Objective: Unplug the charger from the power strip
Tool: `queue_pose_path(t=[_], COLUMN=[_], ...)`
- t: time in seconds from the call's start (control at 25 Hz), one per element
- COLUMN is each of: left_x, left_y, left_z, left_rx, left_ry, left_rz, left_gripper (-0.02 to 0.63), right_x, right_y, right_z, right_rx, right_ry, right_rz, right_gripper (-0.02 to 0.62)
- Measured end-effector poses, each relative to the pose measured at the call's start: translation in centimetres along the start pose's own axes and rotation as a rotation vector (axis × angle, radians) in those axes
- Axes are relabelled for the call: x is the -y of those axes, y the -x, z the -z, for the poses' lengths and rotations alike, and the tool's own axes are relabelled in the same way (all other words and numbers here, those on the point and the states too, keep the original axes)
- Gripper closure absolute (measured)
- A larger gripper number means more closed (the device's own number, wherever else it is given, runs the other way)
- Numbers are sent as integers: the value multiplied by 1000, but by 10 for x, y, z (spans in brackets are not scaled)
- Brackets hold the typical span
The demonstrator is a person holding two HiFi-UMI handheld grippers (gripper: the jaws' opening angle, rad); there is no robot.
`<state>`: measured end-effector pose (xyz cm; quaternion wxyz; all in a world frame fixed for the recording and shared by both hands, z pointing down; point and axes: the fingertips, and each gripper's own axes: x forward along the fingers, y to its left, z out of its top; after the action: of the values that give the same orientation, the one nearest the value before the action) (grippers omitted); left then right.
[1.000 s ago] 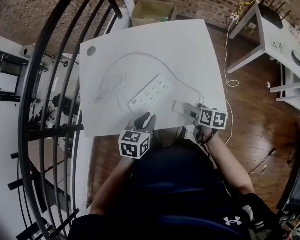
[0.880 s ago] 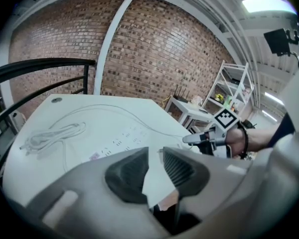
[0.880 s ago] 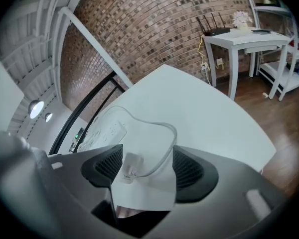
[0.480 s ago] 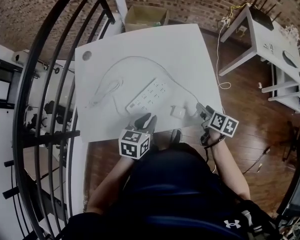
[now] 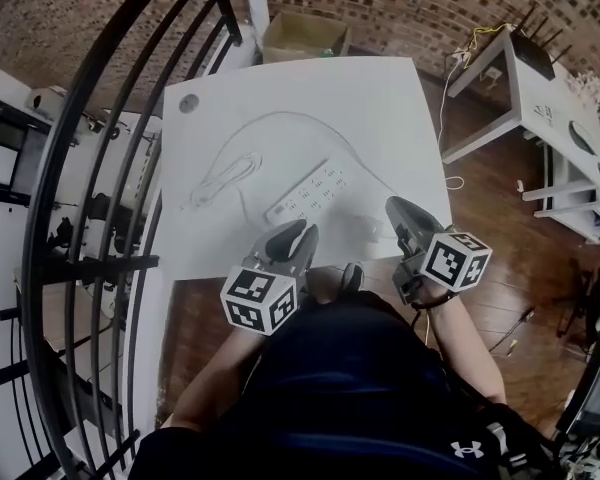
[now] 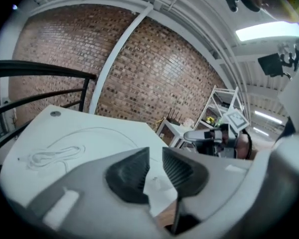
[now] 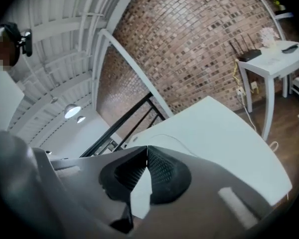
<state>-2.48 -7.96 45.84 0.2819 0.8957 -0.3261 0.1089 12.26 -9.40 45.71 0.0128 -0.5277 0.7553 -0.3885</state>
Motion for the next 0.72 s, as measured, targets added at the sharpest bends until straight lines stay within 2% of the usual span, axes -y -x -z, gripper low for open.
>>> queue_pose_path(t=[0.08, 0.2, 0.36, 0.52, 0.72], left_x=[10, 24, 34, 39, 40], left_y=[8, 16, 12, 5, -5], left_z=[-18, -38, -38, -32, -32], left_rx=[42, 92, 83, 54, 43], left_ry=[-61, -138, -149, -142, -139], left_rz=[21, 48, 69, 83, 91], left_gripper=[523, 526, 534, 534, 535], right_x=[-35, -71, -90, -84, -78], right_y=[-1, -2, 1, 13, 20], right_z=[-7, -10, -6, -24, -28], right_rx=[24, 59, 99, 170, 201], right_ry=[92, 207, 254, 291, 396], right_rz=[-72, -111, -149, -116, -60], right_gripper=[583, 584, 584, 584, 584])
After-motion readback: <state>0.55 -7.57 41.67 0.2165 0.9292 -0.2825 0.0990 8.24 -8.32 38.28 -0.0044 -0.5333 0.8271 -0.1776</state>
